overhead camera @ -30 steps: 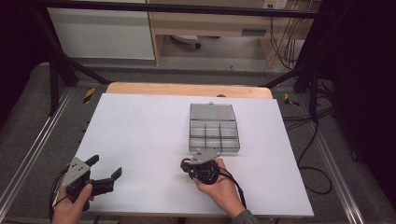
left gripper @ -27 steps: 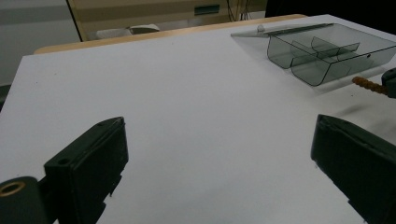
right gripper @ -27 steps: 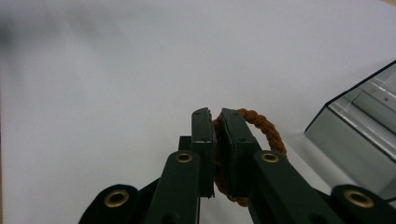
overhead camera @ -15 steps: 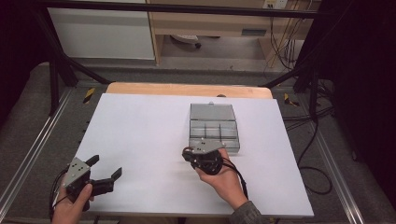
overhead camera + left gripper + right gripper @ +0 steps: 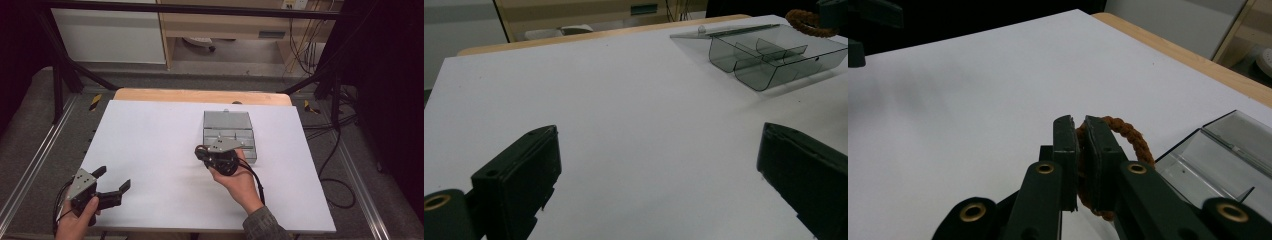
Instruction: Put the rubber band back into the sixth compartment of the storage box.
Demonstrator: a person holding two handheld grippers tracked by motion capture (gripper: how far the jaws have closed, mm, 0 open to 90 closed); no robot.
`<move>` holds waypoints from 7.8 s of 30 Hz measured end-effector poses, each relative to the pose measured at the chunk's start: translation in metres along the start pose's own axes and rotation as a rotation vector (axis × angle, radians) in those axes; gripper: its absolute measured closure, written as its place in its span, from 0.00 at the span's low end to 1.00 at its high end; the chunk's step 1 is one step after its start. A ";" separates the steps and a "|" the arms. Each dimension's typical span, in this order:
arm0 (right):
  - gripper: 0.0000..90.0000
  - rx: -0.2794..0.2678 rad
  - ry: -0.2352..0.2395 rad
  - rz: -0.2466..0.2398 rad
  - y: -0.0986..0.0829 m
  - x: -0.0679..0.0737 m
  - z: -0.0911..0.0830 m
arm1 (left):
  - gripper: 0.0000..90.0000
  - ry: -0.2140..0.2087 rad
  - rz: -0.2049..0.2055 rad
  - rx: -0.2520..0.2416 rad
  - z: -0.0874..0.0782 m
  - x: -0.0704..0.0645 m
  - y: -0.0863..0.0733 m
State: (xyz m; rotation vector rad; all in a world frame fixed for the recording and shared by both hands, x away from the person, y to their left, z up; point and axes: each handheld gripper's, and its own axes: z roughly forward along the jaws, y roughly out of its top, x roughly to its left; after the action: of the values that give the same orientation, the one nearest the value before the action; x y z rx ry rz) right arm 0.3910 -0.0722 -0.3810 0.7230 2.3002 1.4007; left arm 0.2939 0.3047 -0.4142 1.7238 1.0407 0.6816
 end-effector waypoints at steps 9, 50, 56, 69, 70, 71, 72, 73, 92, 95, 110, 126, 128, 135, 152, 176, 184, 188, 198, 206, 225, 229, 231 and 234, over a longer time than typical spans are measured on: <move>0.94 -0.031 -0.028 0.016 0.008 -0.014 -0.003 | 0.05 0.003 -0.002 -0.002 0.000 0.001 0.000; 0.94 -0.094 -0.169 0.135 -0.008 -0.061 -0.039 | 0.05 0.007 -0.014 0.002 0.000 0.002 0.000; 0.94 -0.097 -0.183 0.144 -0.010 -0.065 -0.044 | 0.05 0.009 -0.014 0.003 0.000 0.002 0.000; 0.94 -0.102 -0.210 0.160 -0.015 -0.073 -0.053 | 0.05 0.006 -0.013 0.003 0.000 0.002 0.000; 0.94 -0.101 -0.212 0.164 -0.016 -0.073 -0.054 | 0.05 0.006 -0.013 0.004 0.001 0.002 0.000; 0.94 -0.103 -0.214 0.165 -0.016 -0.074 -0.055 | 0.05 0.005 -0.012 0.004 0.001 0.002 0.000; 0.94 -0.102 -0.215 0.166 -0.017 -0.075 -0.055 | 0.05 0.005 -0.011 0.004 0.001 0.001 0.000; 0.94 -0.103 -0.217 0.168 -0.017 -0.075 -0.056 | 0.05 0.004 -0.011 0.004 0.000 0.001 0.000; 0.94 -0.087 -0.260 0.198 -0.031 -0.085 -0.074 | 0.05 0.002 -0.007 0.002 0.000 0.001 0.000; 0.94 -0.084 -0.260 0.202 -0.032 -0.085 -0.075 | 0.05 0.001 -0.005 0.003 0.000 0.001 0.000; 0.94 -0.038 -0.259 0.223 -0.044 -0.089 -0.075 | 0.05 -0.008 0.009 0.008 0.001 0.000 0.000; 0.93 0.018 -0.244 0.250 -0.054 -0.091 -0.068 | 0.05 -0.008 0.003 0.011 0.002 -0.001 -0.001; 0.93 0.026 -0.242 0.252 -0.054 -0.090 -0.067 | 0.05 -0.008 0.003 0.011 0.002 -0.001 -0.001; 0.93 0.041 -0.241 0.248 -0.056 -0.090 -0.064 | 0.05 -0.008 0.002 0.011 0.002 -0.001 -0.001; 0.93 0.069 -0.235 0.246 -0.060 -0.090 -0.056 | 0.05 -0.010 0.003 0.012 0.002 -0.001 -0.001; 0.93 0.091 -0.235 0.244 -0.064 -0.090 -0.052 | 0.05 -0.008 0.007 0.015 0.002 -0.001 -0.001; 0.93 0.097 -0.237 0.252 -0.066 -0.090 -0.051 | 0.05 -0.008 0.004 0.016 0.002 -0.001 -0.001; 0.93 0.099 -0.237 0.251 -0.066 -0.091 -0.051 | 0.05 -0.008 0.006 0.017 0.002 -0.001 -0.001; 0.93 0.105 -0.239 0.255 -0.068 -0.092 -0.048 | 0.05 -0.010 0.005 0.018 0.003 -0.001 -0.001; 0.93 0.117 -0.237 0.260 -0.070 -0.092 -0.045 | 0.05 -0.012 0.007 0.021 0.003 -0.001 -0.001; 0.85 0.133 -0.253 0.301 -0.072 -0.093 -0.042 | 0.05 -0.009 0.005 0.021 0.003 -0.001 -0.001; 0.79 0.110 -0.253 0.298 -0.069 -0.092 -0.044 | 0.05 -0.011 0.005 0.022 0.003 -0.001 -0.001; 0.76 0.098 -0.254 0.293 -0.068 -0.091 -0.046 | 0.05 -0.009 0.005 0.021 0.002 -0.001 -0.001; 0.64 0.060 -0.266 0.288 -0.063 -0.087 -0.051 | 0.05 -0.006 0.003 0.017 0.002 0.000 -0.001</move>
State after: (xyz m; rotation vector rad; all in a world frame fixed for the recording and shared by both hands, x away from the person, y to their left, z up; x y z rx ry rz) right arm 0.4191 -0.1840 -0.4112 1.2210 2.0983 1.2631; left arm 0.2950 0.3037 -0.4156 1.7412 1.0428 0.6706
